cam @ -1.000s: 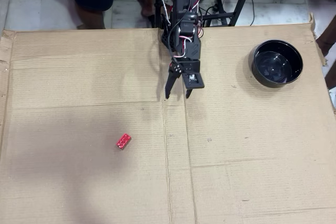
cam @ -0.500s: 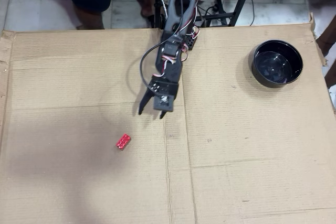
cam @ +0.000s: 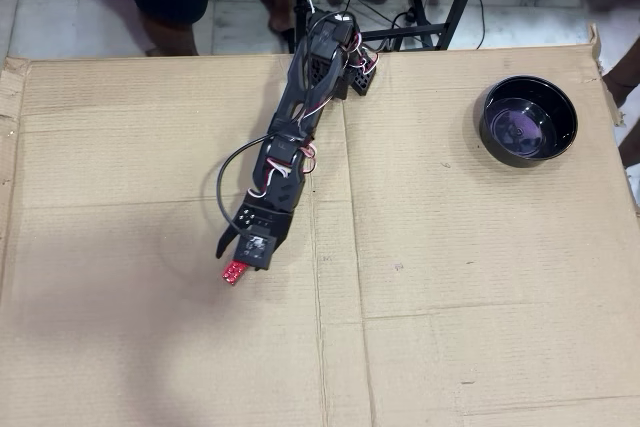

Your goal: Grasp a lego block and put it in the bin.

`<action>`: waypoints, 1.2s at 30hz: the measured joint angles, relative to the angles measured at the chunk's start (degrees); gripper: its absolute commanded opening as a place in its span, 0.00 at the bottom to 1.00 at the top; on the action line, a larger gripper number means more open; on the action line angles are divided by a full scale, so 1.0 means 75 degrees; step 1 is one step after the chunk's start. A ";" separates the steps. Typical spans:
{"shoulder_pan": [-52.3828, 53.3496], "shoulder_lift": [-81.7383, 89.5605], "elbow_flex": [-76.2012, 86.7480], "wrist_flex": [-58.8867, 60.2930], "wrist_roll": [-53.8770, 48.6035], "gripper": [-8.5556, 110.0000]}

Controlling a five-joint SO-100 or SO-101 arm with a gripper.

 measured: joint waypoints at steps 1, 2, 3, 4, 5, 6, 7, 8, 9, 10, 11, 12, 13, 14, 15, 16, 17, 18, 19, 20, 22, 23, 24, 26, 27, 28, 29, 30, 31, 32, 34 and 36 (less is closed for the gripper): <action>0.0082 -0.0176 -0.0176 0.0000 0.0000 0.31; 0.0117 -0.0340 -0.0328 0.0000 0.0000 0.31; 0.0152 -0.0492 -0.0469 0.0000 0.0000 0.31; 0.0176 -0.0609 -0.0586 0.0000 0.0000 0.31; 0.0187 -0.0715 -0.0668 0.0000 0.0000 0.31; 0.0199 -0.0820 -0.0738 0.0000 0.0000 0.31; 0.0234 -0.0891 -0.0785 0.0000 0.0000 0.31; 0.0270 -0.0937 -0.0785 0.0000 0.0000 0.30; 0.0316 -0.1008 -0.0785 0.0000 0.0000 0.30; 0.0352 -0.1031 -0.0809 0.0000 0.0000 0.30; 0.0387 -0.1055 -0.0809 0.0000 0.0000 0.30; 0.0398 -0.1102 -0.0820 0.0000 0.0000 0.30; 0.0398 -0.1137 -0.0832 -0.0012 0.0000 0.30; 0.0398 -0.1172 -0.0855 -0.0012 0.0000 0.30; 0.0387 -0.1242 -0.0855 0.0000 0.0000 0.30; 0.0375 -0.1324 -0.0844 0.0000 0.0000 0.30; 0.0387 -0.1383 -0.0832 0.0000 0.0070 0.30; 0.0410 -0.1395 -0.0832 0.0000 0.0000 0.30; 0.0422 -0.1395 -0.0855 0.0000 0.0012 0.30; 0.0422 -0.1406 -0.0855 0.0000 0.0000 0.30; 0.0422 -0.1477 -0.0844 0.0000 0.0000 0.30; 0.0422 -0.1512 -0.0844 0.0000 0.0012 0.30; 0.0422 -0.1523 -0.0855 0.0000 0.0012 0.30; 0.0422 -0.1570 -0.0855 0.0000 0.0012 0.28; 0.0422 -0.1570 -0.0855 0.0000 0.0012 0.26; 0.0422 -0.1570 -0.0855 0.0000 0.0012 0.23; 0.0422 -0.1570 -0.0855 0.0000 0.0012 0.21; 0.0422 -0.1570 -0.0855 0.0000 0.0012 0.18; 0.0422 -0.1570 -0.0855 0.0000 0.0012 0.15; 0.0422 -0.1570 -0.0867 0.0000 0.0012 0.12; 0.0422 -0.1570 -0.0879 0.0000 0.0012 0.08; 0.0422 -0.1570 -0.0879 0.0000 0.0012 0.07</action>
